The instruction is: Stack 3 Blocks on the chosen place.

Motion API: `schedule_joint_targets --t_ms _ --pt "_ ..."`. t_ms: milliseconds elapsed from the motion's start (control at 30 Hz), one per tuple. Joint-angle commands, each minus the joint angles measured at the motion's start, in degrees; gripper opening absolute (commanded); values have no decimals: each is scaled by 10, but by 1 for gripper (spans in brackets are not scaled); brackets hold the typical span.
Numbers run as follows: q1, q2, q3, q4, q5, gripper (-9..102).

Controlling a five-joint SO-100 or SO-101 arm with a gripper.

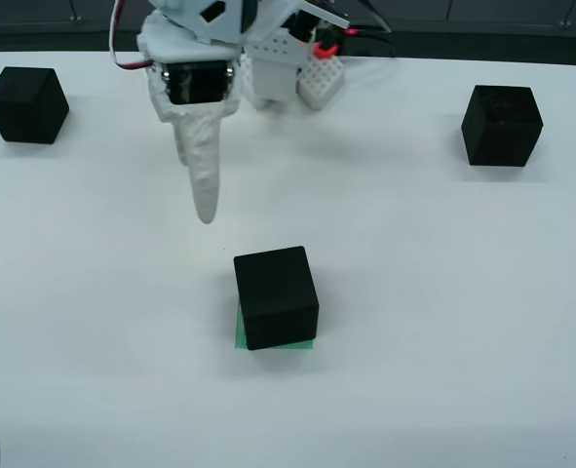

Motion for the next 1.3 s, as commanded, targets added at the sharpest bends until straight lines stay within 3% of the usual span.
schedule_joint_targets --t_ms 0,267,533,900,1267 --pt "100 48 24 11 -90 38" --pt "406 18 66 -11 -280 38" --pt "588 -101 -4 -31 -291 38" --pt "643 -265 -219 -11 -290 38" --pt "578 -375 -301 -4 -291 39"
